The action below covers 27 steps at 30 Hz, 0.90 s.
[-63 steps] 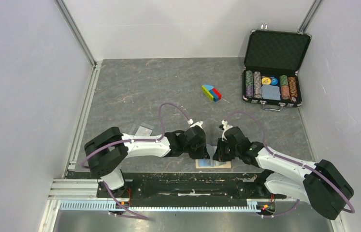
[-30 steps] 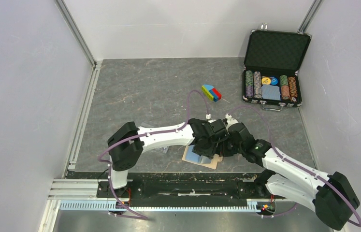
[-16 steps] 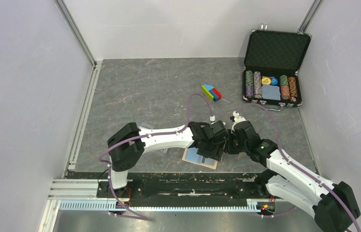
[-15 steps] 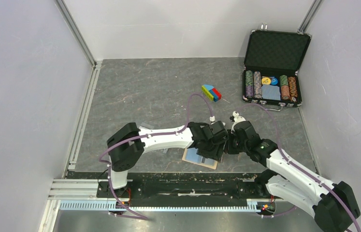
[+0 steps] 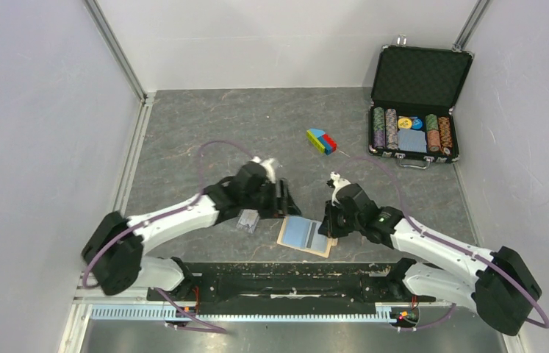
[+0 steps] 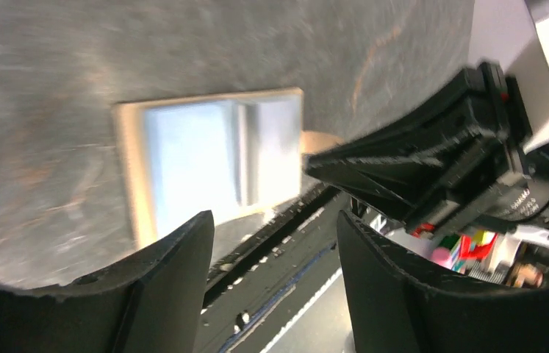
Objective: Put the credit cards into the card holder
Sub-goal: Turn over the card slot in the card holder, then pick up the credit card from the storage box.
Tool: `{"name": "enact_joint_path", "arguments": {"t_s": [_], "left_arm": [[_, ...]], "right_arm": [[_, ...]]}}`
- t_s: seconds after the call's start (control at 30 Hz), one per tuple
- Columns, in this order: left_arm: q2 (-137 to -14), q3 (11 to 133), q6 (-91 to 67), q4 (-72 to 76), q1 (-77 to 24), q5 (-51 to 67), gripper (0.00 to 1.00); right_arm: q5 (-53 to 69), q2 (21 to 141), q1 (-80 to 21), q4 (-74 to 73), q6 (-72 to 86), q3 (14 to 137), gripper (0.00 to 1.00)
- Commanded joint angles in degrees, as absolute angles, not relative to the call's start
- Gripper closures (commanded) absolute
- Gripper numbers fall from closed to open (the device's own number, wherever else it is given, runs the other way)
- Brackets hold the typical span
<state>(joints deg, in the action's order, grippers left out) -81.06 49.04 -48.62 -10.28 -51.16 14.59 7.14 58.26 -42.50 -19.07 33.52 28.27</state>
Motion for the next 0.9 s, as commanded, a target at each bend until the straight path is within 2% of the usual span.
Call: {"name": "enact_joint_path", "arguments": {"t_s": [0.0,0.17,0.37,0.63,0.87], "left_arm": [[-69.3,41.0,-49.3,-8.1,-40.5,20.7,0.31],[-59.4,41.6,-39.5,-26.9,-27.9,16.5,0.3],[-63.1,49.6,-30.5,-44.5,-26.2,1.3,0.29],[-73.4,52.1,-27.7,-42.7,-26.2,3.2,0.43],[-82.2,52.4,-27.7,-38.9,-26.3,5.2,0.44]], "right_arm": [[6.0,61.2,-45.5,-14.4,34.9,34.4,0.99],[5.5,66.4,-48.7,-11.9,35.6,38.4,0.99],[6.3,73.3,-52.3,-7.6,36.9,41.5,0.98],[7.9,76.9,-54.0,-3.3,39.1,41.2,0.98],[9.1,78.1,-54.2,-1.3,39.9,40.3,0.98]]}}
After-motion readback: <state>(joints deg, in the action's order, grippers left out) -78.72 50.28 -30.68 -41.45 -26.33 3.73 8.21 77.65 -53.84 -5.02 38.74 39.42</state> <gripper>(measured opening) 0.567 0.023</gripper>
